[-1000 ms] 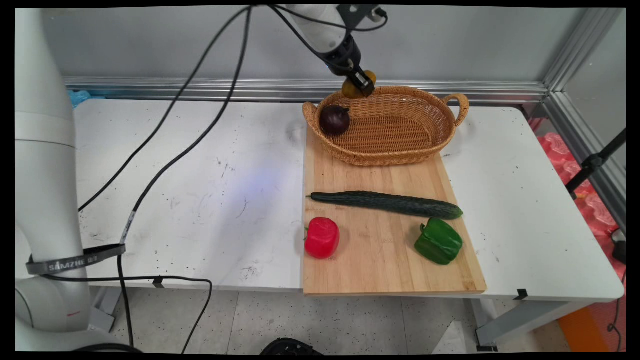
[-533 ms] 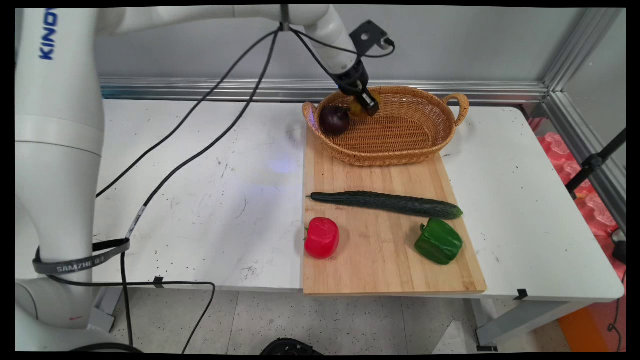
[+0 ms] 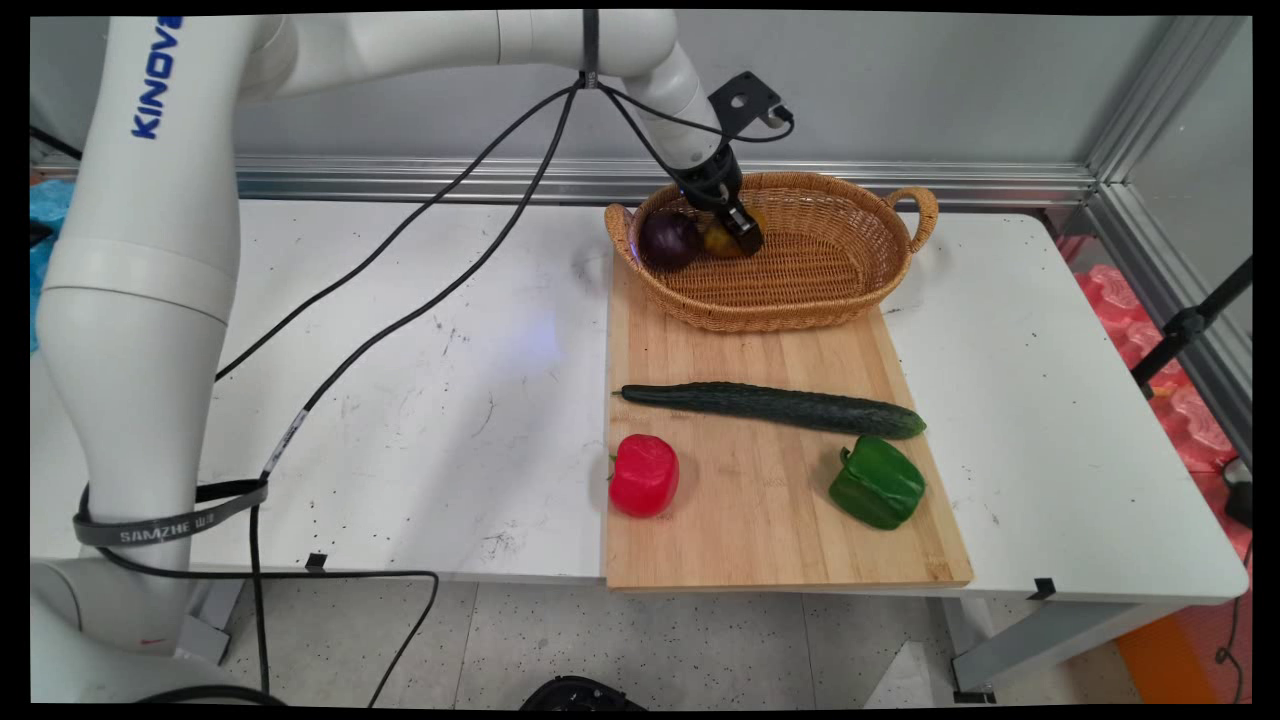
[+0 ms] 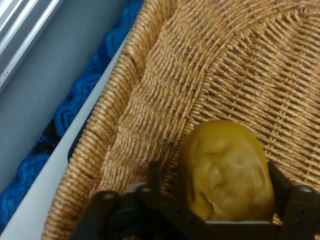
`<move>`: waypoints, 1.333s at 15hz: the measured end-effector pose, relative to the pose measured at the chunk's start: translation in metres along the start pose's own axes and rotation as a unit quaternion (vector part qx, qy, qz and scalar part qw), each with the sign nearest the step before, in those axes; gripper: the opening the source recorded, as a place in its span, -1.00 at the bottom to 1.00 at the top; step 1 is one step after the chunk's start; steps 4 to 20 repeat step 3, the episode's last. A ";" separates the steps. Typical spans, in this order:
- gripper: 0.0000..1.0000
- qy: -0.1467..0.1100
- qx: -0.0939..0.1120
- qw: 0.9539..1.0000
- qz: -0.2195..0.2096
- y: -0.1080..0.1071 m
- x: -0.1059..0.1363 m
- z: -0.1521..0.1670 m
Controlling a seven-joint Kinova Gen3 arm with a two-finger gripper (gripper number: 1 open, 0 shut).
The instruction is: Place the picked object in the vegetable basket
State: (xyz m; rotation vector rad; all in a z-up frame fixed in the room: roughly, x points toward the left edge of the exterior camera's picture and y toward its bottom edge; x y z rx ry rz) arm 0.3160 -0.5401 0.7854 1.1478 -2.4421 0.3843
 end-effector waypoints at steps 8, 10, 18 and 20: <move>1.00 0.004 -0.003 1.000 0.011 -0.001 0.002 -0.004; 1.00 0.004 -0.003 1.000 0.011 -0.001 0.002 -0.004; 1.00 0.004 -0.003 1.000 0.011 -0.001 0.002 -0.004; 1.00 0.004 -0.003 1.000 0.011 -0.001 0.002 -0.004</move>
